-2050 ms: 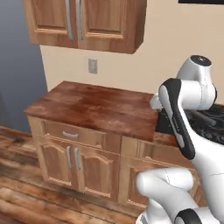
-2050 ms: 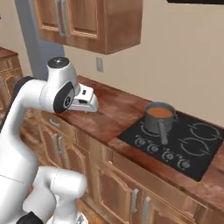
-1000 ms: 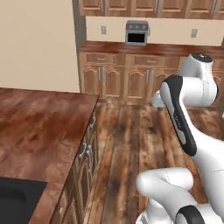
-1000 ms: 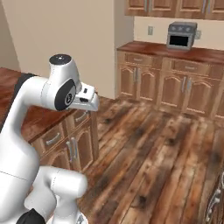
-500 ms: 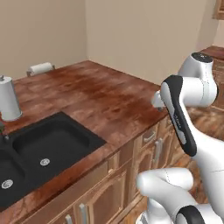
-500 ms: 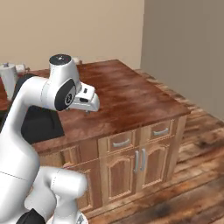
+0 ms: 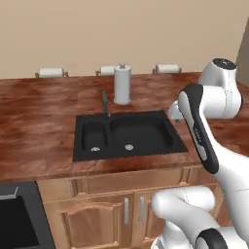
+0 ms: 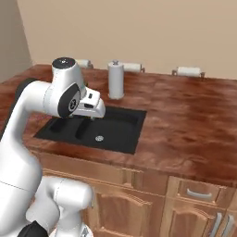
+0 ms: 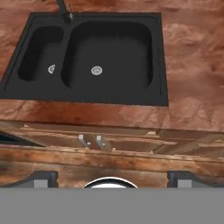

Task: Retrieve the chicken drumstick from the fridge and place it on the saucepan with marinade on the stove.

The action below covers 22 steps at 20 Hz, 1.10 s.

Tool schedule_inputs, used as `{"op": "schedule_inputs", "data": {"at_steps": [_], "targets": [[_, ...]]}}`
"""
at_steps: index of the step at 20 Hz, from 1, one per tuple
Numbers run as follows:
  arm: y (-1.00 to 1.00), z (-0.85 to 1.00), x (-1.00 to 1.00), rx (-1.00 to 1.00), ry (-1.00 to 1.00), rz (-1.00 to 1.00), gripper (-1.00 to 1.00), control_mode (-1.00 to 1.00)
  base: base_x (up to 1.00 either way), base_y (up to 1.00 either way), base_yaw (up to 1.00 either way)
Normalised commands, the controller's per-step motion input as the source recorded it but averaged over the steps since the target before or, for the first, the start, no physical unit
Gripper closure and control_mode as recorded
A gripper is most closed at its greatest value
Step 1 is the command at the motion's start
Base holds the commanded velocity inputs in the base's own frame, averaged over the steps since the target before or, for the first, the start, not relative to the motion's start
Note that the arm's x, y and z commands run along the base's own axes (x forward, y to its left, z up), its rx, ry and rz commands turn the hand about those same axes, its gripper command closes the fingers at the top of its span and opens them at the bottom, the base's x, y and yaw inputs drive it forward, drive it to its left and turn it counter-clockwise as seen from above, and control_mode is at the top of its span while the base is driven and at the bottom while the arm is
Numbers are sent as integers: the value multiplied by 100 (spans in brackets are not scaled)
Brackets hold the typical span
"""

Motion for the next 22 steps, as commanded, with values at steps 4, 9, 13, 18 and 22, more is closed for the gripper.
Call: {"op": "schedule_inputs", "data": {"at_steps": [4, 9, 13, 18, 22], "targets": [[0, 0, 0, 0, 0, 0, -100, 100, 0, 0, 98], [0, 0, 0, 0, 0, 0, -100, 100, 0, 0, 98], [0, 0, 0, 0, 0, 0, -100, 100, 0, 0, 98], [0, 0, 0, 0, 0, 0, -100, 100, 0, 0, 93], [0, 0, 0, 0, 0, 0, -100, 100, 38, 0, 53]]}}
